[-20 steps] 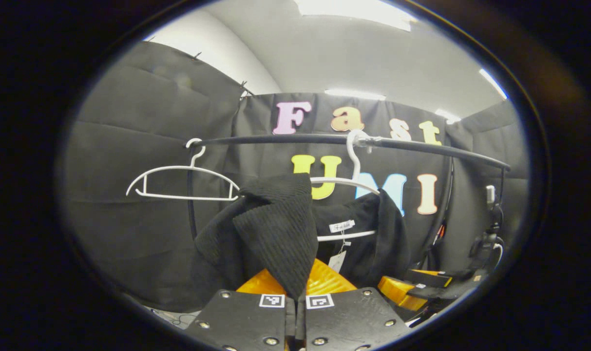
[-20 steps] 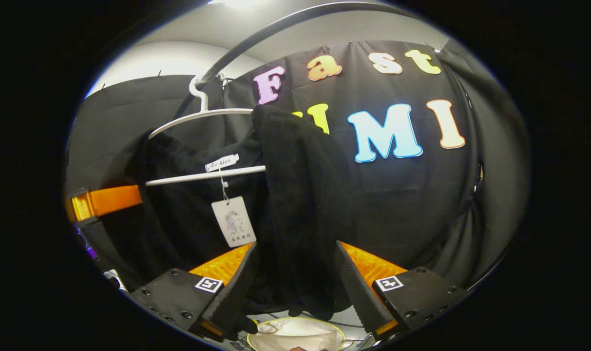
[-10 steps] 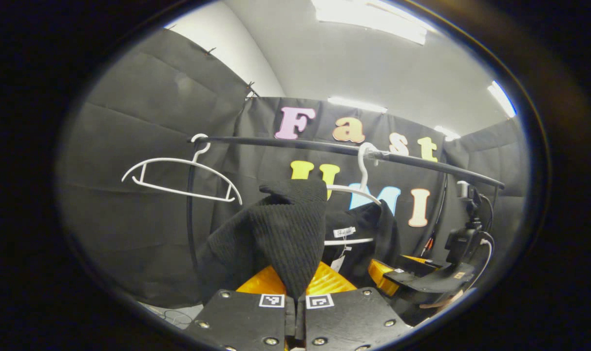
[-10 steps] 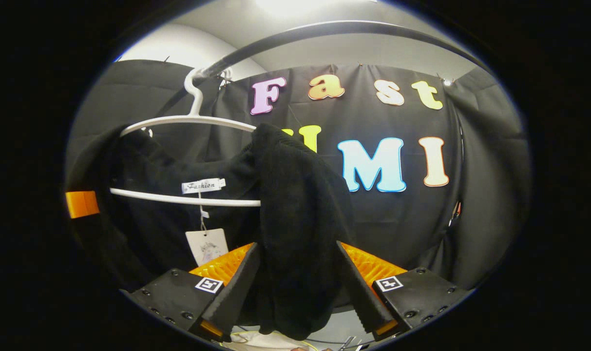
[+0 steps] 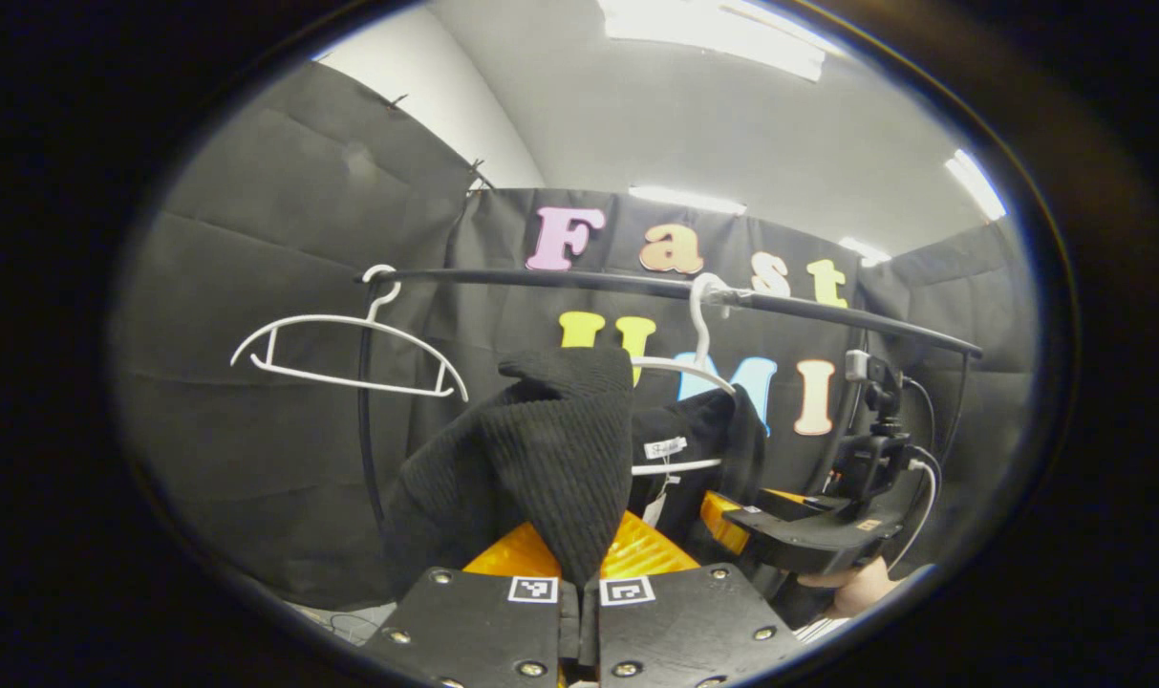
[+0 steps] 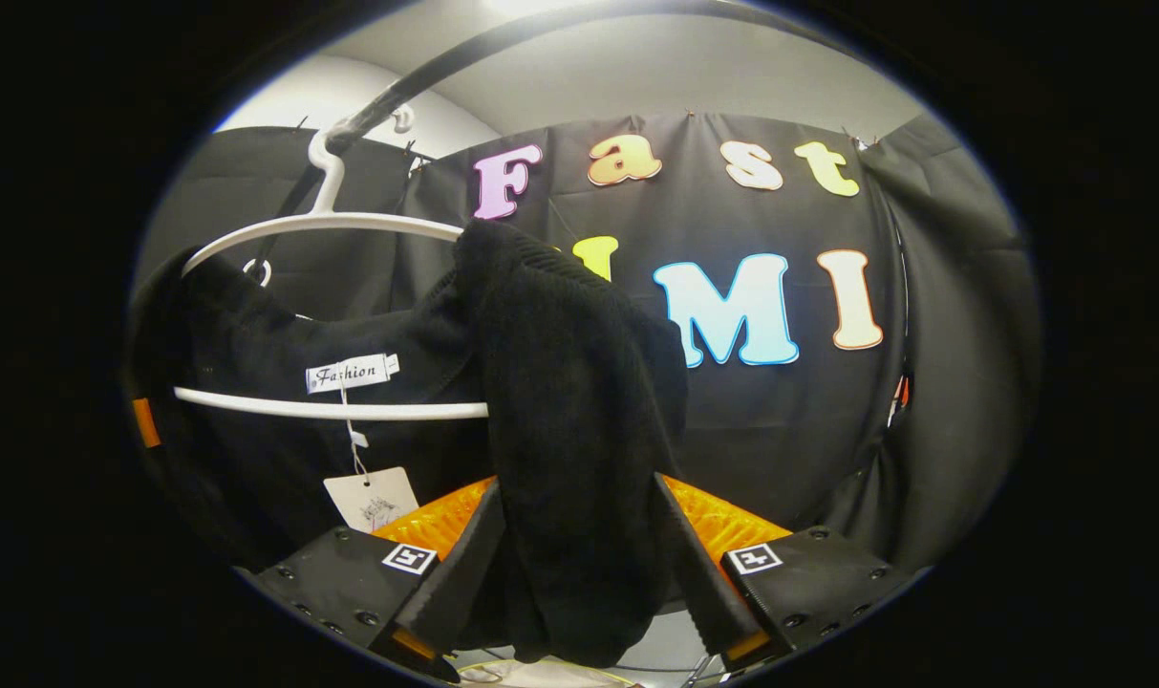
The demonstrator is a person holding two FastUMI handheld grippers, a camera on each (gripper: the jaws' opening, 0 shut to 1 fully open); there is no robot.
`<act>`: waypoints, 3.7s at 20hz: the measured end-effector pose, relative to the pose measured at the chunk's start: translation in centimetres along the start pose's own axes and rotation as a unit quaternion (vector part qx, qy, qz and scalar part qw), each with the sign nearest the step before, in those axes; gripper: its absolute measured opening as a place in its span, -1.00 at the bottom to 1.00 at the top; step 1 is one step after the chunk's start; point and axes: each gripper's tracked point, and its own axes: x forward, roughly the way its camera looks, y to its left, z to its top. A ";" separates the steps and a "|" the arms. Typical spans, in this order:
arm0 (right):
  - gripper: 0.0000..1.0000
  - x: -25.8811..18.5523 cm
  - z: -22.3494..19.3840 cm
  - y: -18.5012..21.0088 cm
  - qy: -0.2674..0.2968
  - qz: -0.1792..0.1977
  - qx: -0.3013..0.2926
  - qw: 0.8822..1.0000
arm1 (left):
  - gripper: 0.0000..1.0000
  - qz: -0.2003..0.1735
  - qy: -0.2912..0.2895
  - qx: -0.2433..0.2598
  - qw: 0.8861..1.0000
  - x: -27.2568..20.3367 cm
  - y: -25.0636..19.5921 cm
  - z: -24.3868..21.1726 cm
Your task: Grasp the clothes on the hanger with both hands and then place them into the laundry hamper below.
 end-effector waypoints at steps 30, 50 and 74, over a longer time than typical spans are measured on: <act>-0.96 0.1 3.9 -6.3 -0.037 0.011 0.044 0.998 | -0.98 0.029 -0.082 -0.039 0.995 -3.0 4.5 7.5; -0.99 3.6 9.9 -10.4 -0.124 -0.048 0.029 0.991 | -0.98 0.091 -0.078 -0.051 0.991 -3.6 11.8 6.8; -0.97 4.4 2.7 -11.9 -0.081 -0.069 0.005 0.994 | -0.99 0.123 -0.031 -0.089 0.988 -3.7 14.9 0.3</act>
